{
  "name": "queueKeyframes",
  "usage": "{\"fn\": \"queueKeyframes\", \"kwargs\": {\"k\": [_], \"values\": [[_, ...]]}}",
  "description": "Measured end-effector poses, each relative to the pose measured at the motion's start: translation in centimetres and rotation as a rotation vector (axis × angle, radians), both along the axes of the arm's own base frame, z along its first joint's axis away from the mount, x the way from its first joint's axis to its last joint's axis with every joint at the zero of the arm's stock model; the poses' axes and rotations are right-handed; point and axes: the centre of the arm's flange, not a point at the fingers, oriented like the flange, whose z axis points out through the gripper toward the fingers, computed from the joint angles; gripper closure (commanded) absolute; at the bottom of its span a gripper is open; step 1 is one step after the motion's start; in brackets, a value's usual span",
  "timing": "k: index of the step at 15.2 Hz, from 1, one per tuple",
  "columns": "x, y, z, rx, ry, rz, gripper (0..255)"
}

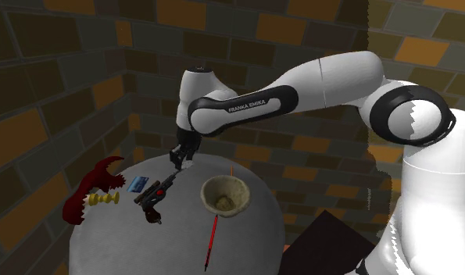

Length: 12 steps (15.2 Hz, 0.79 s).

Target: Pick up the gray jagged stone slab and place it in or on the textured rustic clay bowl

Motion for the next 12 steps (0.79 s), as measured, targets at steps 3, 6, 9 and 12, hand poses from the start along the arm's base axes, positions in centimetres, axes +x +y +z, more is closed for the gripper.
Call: {"fn": "queueKeyframes", "kwargs": {"k": [3, 6, 9, 12], "values": [[-0.2, -0.1, 1.5, 0.000, 0.000, 0.000, 255], [-0.1, -0.1, 3.1, 0.000, 0.000, 0.000, 255], [-2.5, -1.1, 3.5, 0.000, 0.000, 0.000, 255], [-5.8, -2.9, 3.8, 0.000, 0.000, 0.001, 255]]}}
